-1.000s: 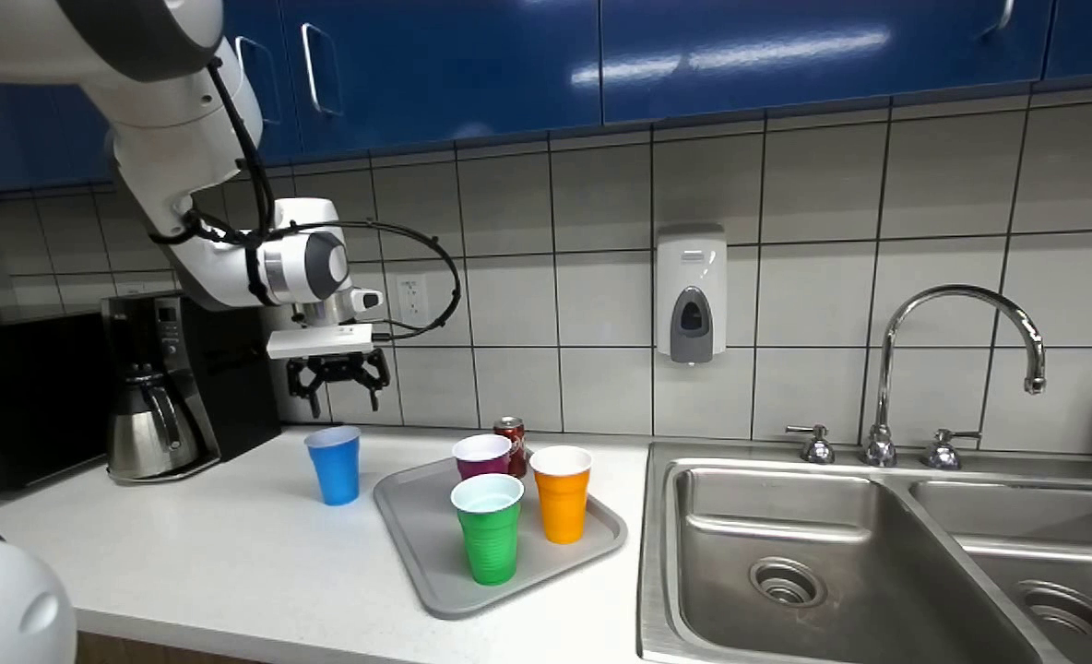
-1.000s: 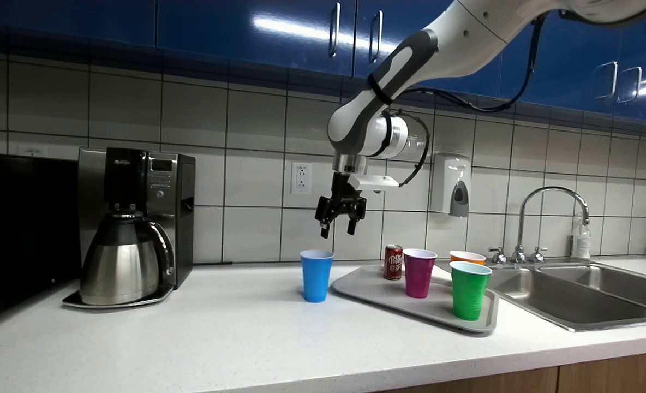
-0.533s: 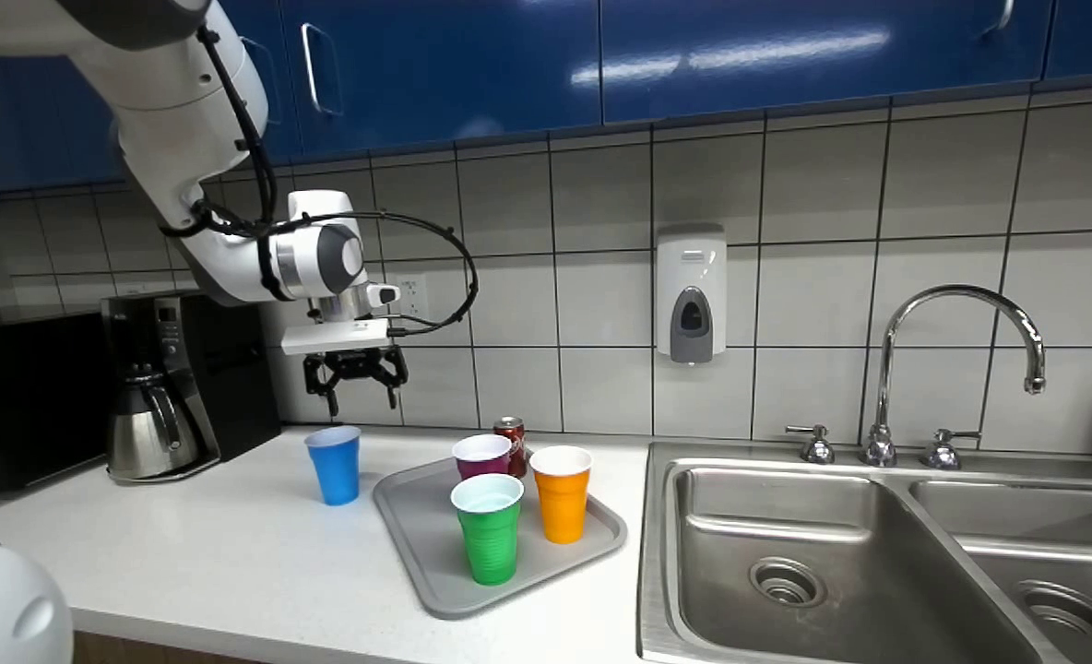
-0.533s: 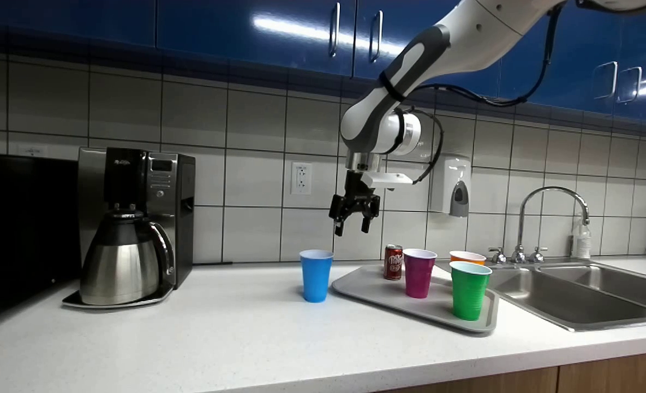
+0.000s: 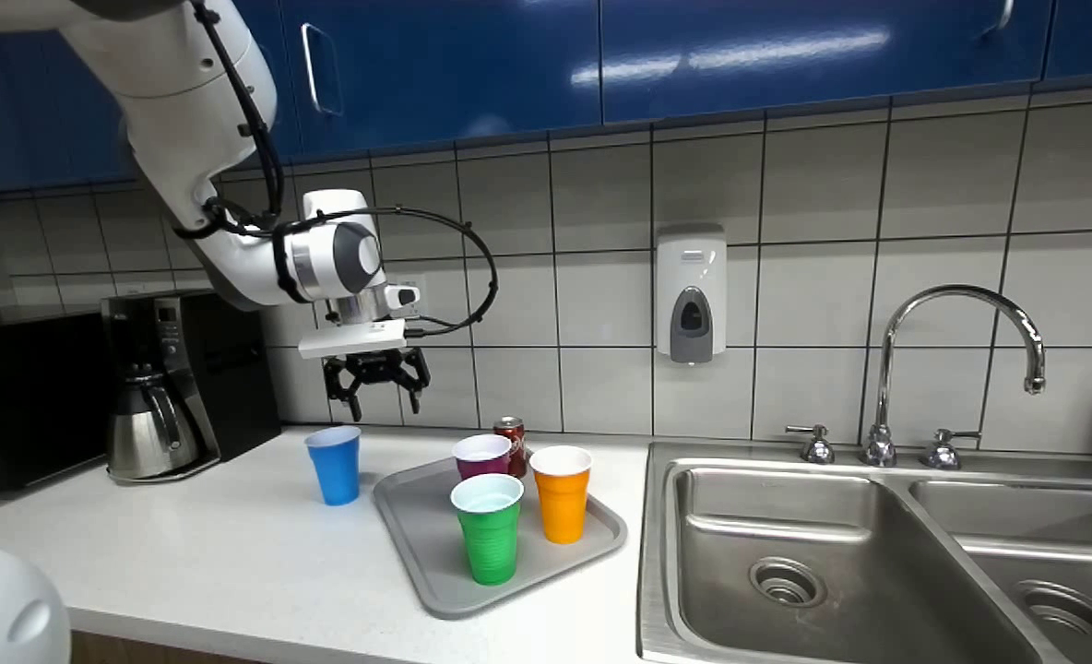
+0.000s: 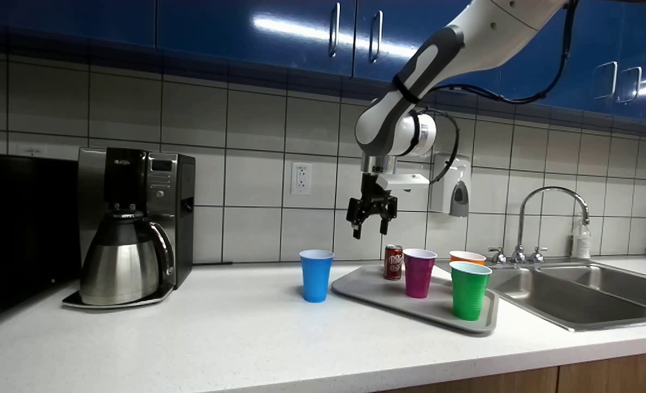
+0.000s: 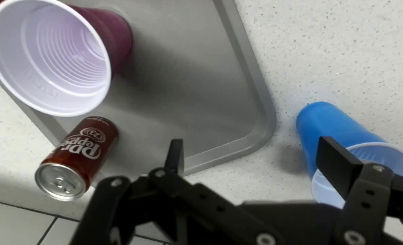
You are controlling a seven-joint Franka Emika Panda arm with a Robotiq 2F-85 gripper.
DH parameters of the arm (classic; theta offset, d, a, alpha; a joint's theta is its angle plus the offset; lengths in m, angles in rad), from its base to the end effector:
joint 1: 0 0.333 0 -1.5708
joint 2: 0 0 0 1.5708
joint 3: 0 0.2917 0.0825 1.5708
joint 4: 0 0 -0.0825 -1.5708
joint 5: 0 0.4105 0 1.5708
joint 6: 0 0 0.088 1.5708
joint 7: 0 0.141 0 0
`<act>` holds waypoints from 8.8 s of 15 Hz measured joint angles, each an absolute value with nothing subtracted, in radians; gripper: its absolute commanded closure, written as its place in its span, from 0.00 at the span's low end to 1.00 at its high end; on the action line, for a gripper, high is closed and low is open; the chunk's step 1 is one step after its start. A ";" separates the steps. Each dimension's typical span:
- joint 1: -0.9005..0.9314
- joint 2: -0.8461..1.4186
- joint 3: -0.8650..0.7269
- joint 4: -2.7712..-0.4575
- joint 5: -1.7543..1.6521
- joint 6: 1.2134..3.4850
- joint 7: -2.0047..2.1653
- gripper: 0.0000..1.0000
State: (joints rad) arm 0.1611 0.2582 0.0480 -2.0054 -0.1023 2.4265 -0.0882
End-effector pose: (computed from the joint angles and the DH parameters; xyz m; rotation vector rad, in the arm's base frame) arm 0.6194 0.1285 0.2707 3.0282 0.5612 0.2575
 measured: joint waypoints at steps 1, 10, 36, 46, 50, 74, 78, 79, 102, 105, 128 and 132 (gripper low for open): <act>0.159 0.255 0.043 -2.013 -0.111 2.426 -0.080 0.00; 0.134 0.220 -0.006 -2.077 -0.170 2.426 -0.007 0.00; 0.079 0.277 -0.044 -2.086 -0.171 2.427 0.018 0.00; 0.077 0.352 -0.048 -2.036 -0.171 2.427 0.018 0.35; 0.077 0.364 -0.048 -2.023 -0.171 2.427 0.018 0.65; 0.090 0.332 -0.039 -2.011 -0.171 2.426 0.018 0.99; 0.104 0.312 -0.029 -2.015 -0.171 2.426 0.018 0.99; 0.106 0.309 -0.025 -2.016 -0.171 2.426 0.018 0.99; 0.160 0.225 0.090 -2.099 -0.167 2.418 0.018 0.99; 0.164 0.219 0.105 -2.112 -0.164 2.415 0.018 0.99; 0.198 0.247 0.159 -2.143 -0.144 2.409 -0.005 0.99; 0.200 0.259 0.159 -2.143 -0.145 2.409 -0.005 0.99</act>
